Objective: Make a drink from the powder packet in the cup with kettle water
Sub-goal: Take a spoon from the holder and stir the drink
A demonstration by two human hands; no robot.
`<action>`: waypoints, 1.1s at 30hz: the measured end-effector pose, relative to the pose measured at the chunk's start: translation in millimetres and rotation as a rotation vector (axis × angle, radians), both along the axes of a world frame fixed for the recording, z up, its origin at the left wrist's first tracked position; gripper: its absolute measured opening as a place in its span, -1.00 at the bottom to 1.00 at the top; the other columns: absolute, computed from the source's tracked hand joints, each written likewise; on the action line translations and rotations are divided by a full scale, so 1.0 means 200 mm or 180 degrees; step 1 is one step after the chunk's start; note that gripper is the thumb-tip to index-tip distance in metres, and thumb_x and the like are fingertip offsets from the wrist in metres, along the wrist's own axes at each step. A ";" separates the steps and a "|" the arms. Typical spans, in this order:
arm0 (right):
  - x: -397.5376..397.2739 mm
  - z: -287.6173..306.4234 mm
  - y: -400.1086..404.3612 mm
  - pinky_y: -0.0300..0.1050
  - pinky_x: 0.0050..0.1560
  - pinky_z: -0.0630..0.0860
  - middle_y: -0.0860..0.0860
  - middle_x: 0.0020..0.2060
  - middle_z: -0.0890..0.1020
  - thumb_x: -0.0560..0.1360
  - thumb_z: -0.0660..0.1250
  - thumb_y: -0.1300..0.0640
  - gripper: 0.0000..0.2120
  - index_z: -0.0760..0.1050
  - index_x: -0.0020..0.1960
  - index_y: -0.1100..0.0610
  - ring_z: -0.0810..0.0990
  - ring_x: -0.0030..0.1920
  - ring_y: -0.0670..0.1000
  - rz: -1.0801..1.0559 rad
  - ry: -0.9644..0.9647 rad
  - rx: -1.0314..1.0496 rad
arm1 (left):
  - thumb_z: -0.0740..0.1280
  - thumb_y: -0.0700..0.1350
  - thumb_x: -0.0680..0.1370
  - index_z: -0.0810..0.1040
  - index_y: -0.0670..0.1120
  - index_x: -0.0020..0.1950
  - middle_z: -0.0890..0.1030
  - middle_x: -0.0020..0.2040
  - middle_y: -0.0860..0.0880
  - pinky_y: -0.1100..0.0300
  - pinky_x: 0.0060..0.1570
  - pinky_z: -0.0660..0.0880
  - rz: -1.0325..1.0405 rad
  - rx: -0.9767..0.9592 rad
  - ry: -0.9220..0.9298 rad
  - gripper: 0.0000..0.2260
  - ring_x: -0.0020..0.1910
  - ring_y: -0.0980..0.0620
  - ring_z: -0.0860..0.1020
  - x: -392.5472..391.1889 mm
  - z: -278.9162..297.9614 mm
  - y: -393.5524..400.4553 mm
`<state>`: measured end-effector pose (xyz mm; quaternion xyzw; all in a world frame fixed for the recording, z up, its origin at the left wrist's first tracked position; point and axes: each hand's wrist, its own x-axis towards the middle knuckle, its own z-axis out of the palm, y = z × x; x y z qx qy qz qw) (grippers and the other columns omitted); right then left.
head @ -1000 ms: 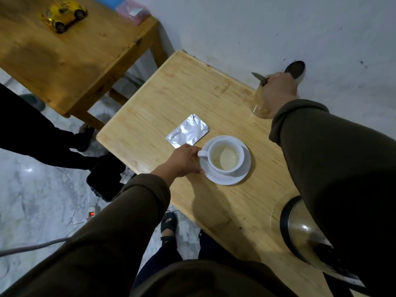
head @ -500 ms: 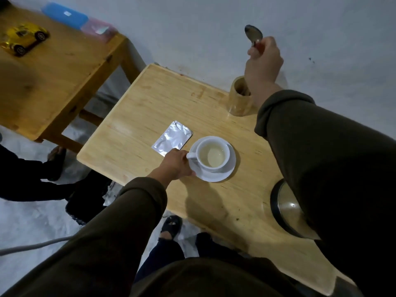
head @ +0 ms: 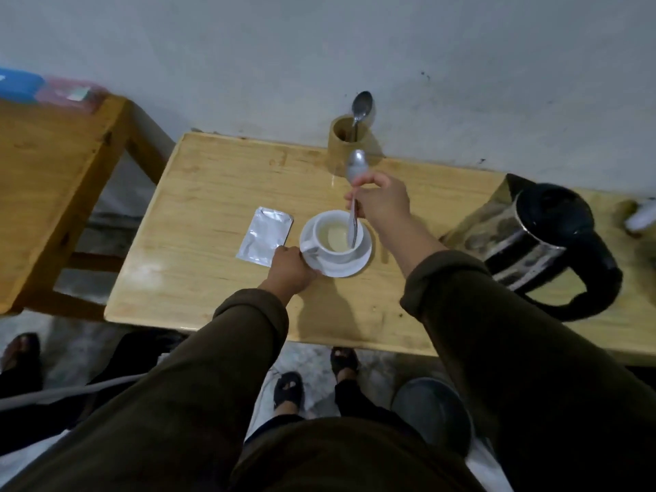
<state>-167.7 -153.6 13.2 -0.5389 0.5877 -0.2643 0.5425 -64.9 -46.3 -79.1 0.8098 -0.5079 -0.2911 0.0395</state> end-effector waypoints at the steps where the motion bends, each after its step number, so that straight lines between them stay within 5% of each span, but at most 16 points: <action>1: -0.01 0.00 0.04 -0.18 -0.24 0.60 0.09 -0.28 0.65 0.48 0.28 0.33 -0.85 0.52 -0.16 0.11 0.63 -0.34 -0.02 0.0010 -0.0099 0.0162 | 0.23 -0.03 0.56 0.47 -0.10 -0.15 0.62 0.10 -0.22 0.15 -0.03 0.27 -0.0056 0.0024 -0.0017 -0.83 0.13 -0.20 0.53 0.00 0.00 0.00; 4: -0.05 0.00 0.12 -0.20 -0.22 0.58 0.10 -0.28 0.64 0.52 0.24 0.33 -0.86 0.58 -0.05 0.25 0.61 -0.26 0.03 0.0088 -0.0566 0.0556 | 0.18 0.01 0.58 0.55 -0.22 0.10 0.61 0.14 -0.21 0.09 0.16 0.34 -0.0215 0.0109 -0.0185 -0.67 0.16 -0.19 0.53 0.02 -0.01 0.00; 8: -0.10 -0.03 0.20 -0.25 -0.22 0.57 0.07 -0.20 0.63 0.47 0.35 0.32 -0.74 0.52 0.15 0.35 0.62 -0.22 -0.03 0.0247 -0.0774 0.0598 | 0.12 -0.09 0.58 0.53 -0.15 -0.06 0.64 0.08 -0.19 0.10 0.10 0.36 -0.0358 0.0027 -0.0225 -0.77 0.10 -0.18 0.56 0.03 -0.02 0.02; 11: -0.12 -0.06 0.23 -0.25 -0.19 0.54 0.01 -0.27 0.64 0.43 0.44 0.17 -0.85 0.59 -0.06 0.22 0.62 -0.26 -0.06 0.0187 -0.0376 0.0192 | 0.12 -0.10 0.56 0.36 -0.10 -0.27 0.65 0.03 -0.18 0.14 0.00 0.30 -0.0397 -0.0057 -0.0198 -0.79 0.05 -0.17 0.57 0.03 -0.02 0.03; 15: -0.13 -0.08 0.25 -0.18 -0.13 0.58 0.01 -0.28 0.66 0.53 0.28 -0.03 -0.71 0.58 -0.06 0.20 0.65 -0.19 -0.01 0.0175 0.0241 -0.0146 | 0.15 -0.07 0.57 0.40 -0.10 -0.16 0.65 0.05 -0.18 0.15 0.00 0.27 -0.0326 -0.0139 -0.0103 -0.85 0.08 -0.18 0.54 0.01 -0.01 0.04; 21: -0.12 -0.10 0.21 0.06 0.10 0.57 0.04 -0.31 0.65 0.58 0.13 0.07 -0.65 0.60 -0.04 0.28 0.65 -0.14 0.08 0.0447 0.0882 -0.0475 | 0.18 -0.02 0.59 0.56 -0.21 0.15 0.61 0.15 -0.19 0.11 0.20 0.32 -0.0203 -0.0038 -0.0061 -0.68 0.19 -0.18 0.50 0.01 0.01 0.04; 25: -0.11 -0.10 0.18 -0.16 -0.14 0.44 0.07 -0.31 0.64 0.58 0.14 0.10 -0.69 0.53 -0.14 0.28 0.59 -0.15 0.09 0.0737 0.1625 -0.0962 | 0.19 0.02 0.58 0.55 -0.20 0.15 0.61 0.16 -0.19 0.11 0.22 0.34 -0.0127 0.0044 -0.0018 -0.66 0.20 -0.17 0.50 0.02 0.01 0.03; 30: -0.11 -0.10 0.13 -0.62 -0.30 0.31 -0.02 -0.24 0.57 0.52 0.23 0.19 -0.85 0.58 -0.09 0.16 0.48 -0.18 -0.05 0.0736 0.1564 -0.1192 | 0.21 0.01 0.57 0.55 -0.21 0.17 0.61 0.17 -0.20 0.10 0.23 0.33 0.0015 -0.0004 0.0041 -0.66 0.22 -0.18 0.48 0.00 0.02 0.03; 33: -0.11 -0.10 0.12 -0.52 -0.24 0.30 0.05 -0.16 0.65 0.56 0.17 0.13 -0.79 0.55 -0.10 0.16 0.48 -0.17 -0.03 0.0822 0.1483 -0.1253 | 0.21 -0.02 0.57 0.56 -0.20 0.16 0.61 0.17 -0.20 0.11 0.24 0.32 0.0063 -0.0034 0.0053 -0.69 0.23 -0.18 0.47 -0.02 0.03 0.04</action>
